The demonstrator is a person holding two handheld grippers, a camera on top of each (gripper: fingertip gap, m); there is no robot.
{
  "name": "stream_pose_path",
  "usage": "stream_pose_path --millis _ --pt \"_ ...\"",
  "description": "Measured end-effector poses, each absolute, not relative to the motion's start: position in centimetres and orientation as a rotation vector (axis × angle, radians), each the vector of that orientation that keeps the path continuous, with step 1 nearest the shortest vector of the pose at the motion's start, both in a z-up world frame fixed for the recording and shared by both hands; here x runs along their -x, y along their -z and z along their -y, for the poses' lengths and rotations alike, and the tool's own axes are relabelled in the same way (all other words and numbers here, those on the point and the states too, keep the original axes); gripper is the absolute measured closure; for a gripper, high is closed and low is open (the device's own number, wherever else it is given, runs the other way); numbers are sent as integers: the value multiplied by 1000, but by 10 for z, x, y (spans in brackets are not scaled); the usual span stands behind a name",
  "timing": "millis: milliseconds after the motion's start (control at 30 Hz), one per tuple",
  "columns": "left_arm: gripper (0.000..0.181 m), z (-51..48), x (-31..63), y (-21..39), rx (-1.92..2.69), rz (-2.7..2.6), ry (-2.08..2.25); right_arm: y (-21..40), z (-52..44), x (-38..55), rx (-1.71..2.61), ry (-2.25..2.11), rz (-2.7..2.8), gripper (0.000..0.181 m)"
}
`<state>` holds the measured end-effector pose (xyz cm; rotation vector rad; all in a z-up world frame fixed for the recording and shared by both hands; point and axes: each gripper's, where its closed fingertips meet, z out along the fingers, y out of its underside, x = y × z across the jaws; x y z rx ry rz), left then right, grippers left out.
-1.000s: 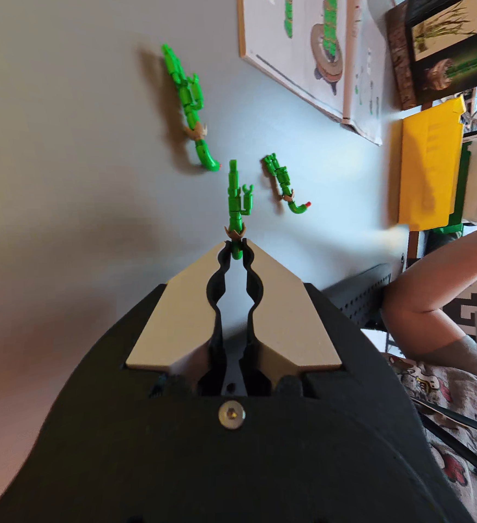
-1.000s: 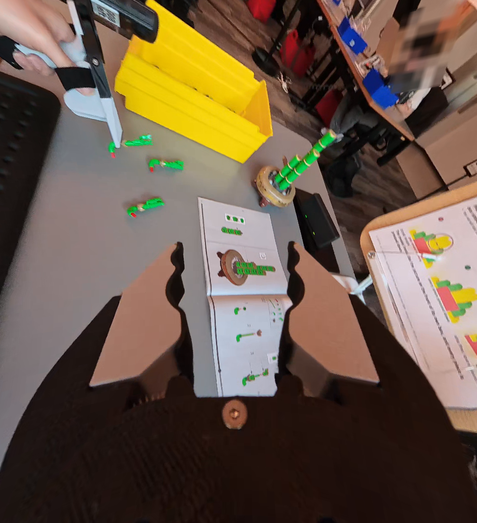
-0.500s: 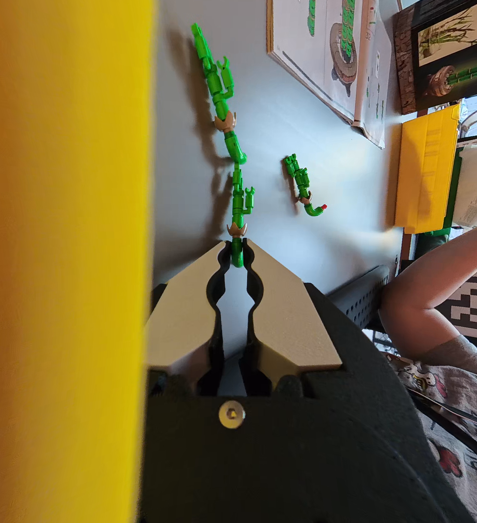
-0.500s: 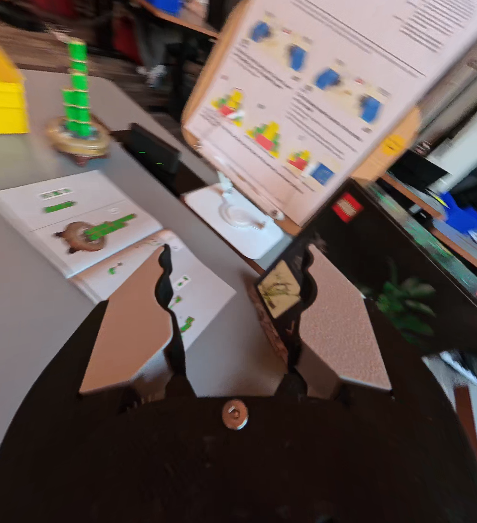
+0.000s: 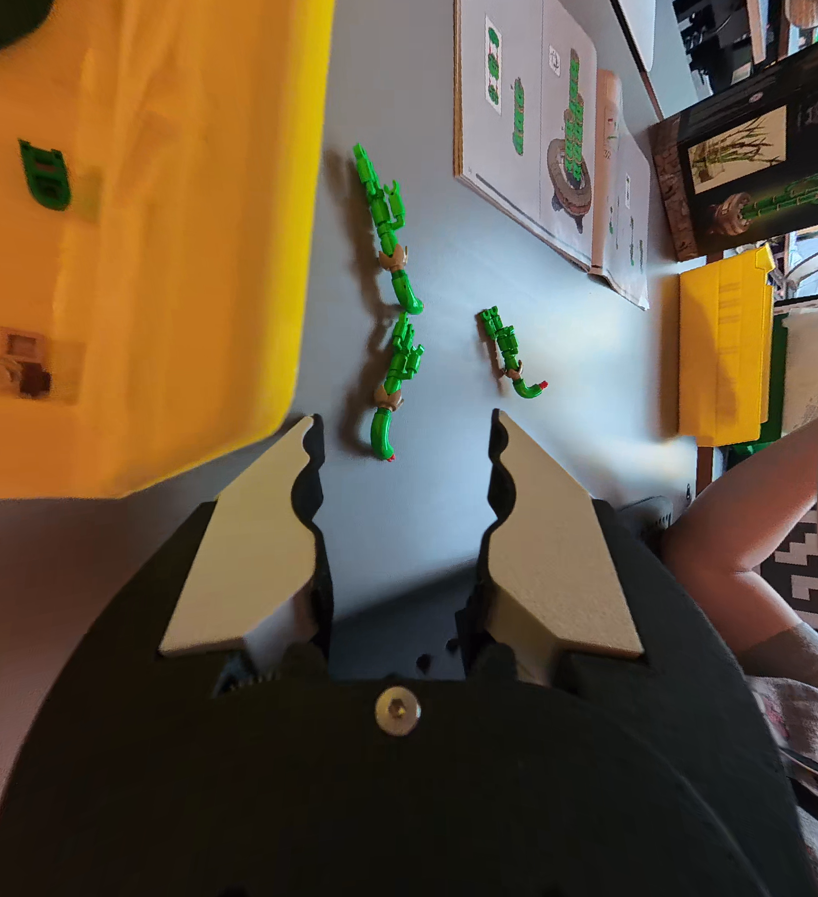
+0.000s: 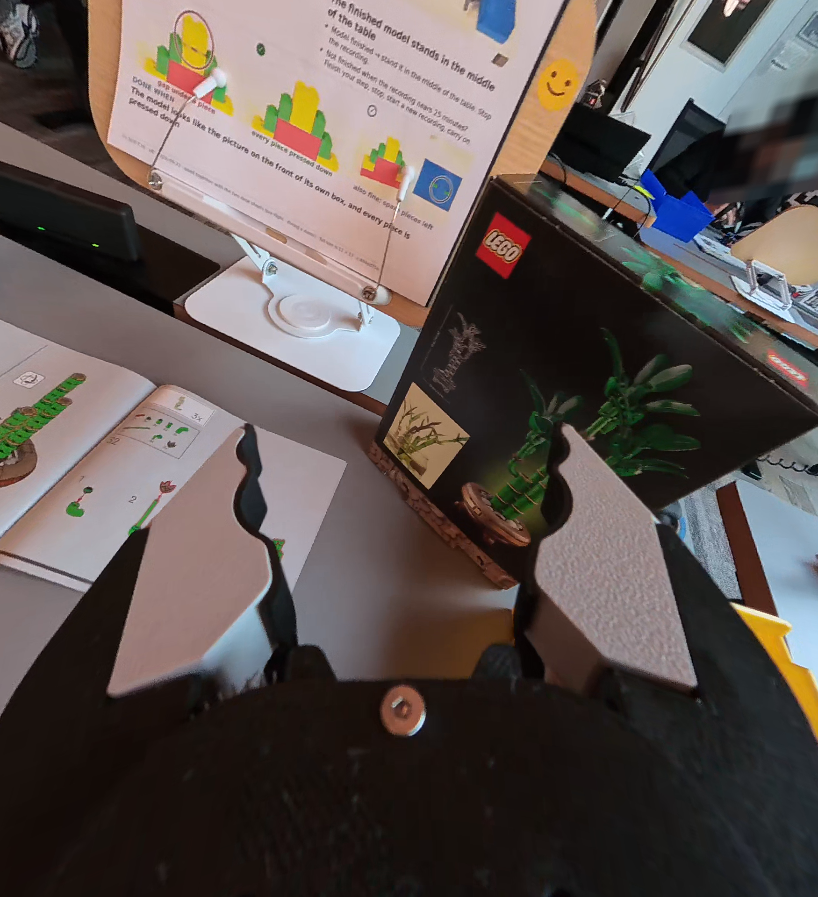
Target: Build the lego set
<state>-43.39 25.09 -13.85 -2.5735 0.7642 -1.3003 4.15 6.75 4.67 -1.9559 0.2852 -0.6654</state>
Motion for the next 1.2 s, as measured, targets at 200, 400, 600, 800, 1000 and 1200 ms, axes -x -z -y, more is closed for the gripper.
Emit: stream_pose_path --millis 200,400,600,800,1000,1200 --pt "112 -259 437 125 2486 -801 1145 -43 -73 -32 1968 596 -249 64" --pt "114 -270 440 89 2283 -828 882 -50 -75 -27 1933 533 -243 64" --pt "109 -204 375 14 1867 -1022 991 -66 -75 -20 1862 465 -250 64" --pt "89 -73 239 81 1765 -1633 827 -39 -75 -8 1946 304 -266 49" --pt "68 -34 173 113 1734 -1651 900 60 -45 -13 2228 293 -366 32" --pt "35 -36 153 160 1874 -1772 687 141 -14 -2 2304 277 -439 31"
